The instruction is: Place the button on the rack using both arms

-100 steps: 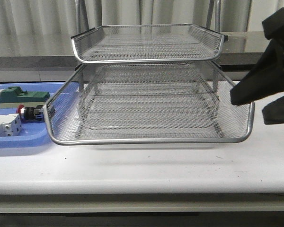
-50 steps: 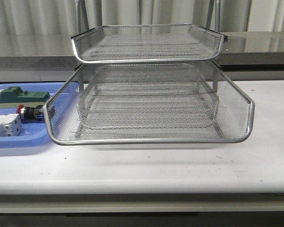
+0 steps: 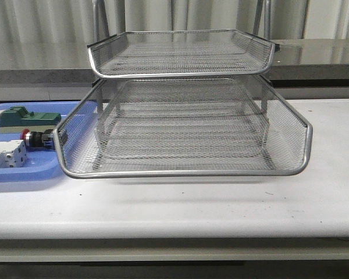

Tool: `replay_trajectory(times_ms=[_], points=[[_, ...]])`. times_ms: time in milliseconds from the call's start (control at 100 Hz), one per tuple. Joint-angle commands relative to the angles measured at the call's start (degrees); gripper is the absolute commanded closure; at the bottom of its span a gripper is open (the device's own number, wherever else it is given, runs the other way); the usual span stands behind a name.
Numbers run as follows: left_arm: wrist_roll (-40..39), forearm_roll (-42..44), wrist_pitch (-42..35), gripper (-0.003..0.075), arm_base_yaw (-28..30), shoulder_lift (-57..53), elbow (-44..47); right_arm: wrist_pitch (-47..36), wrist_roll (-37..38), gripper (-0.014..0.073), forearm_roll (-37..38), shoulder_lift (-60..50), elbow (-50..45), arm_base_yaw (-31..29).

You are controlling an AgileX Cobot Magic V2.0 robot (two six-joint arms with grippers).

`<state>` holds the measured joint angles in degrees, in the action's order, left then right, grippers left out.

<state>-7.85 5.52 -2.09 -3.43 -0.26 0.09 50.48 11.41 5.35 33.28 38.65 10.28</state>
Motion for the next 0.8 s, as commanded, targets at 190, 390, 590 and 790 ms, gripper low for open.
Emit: replay_trajectory(times_ms=[190,390,590,790], points=[[-0.37,-0.18,-4.58,0.0740,-0.34,-1.82,2.47,-2.56,0.18,0.0659,1.19,-0.56,1.97,-0.45],[-0.37,-0.18,-4.58,0.0740,-0.34,-1.82,2.47,-2.51,0.18,0.0664,1.19,-0.56,1.97,-0.45],[-0.37,-0.18,-4.58,0.0740,-0.34,-1.82,2.47,-2.51,0.18,0.0664,1.19,-0.56,1.97,-0.45],[-0.37,-0.04,-4.58,0.0740,-0.34,-1.82,2.47,-2.51,0.18,0.0664,1.19,-0.56,1.97,-0.45]])
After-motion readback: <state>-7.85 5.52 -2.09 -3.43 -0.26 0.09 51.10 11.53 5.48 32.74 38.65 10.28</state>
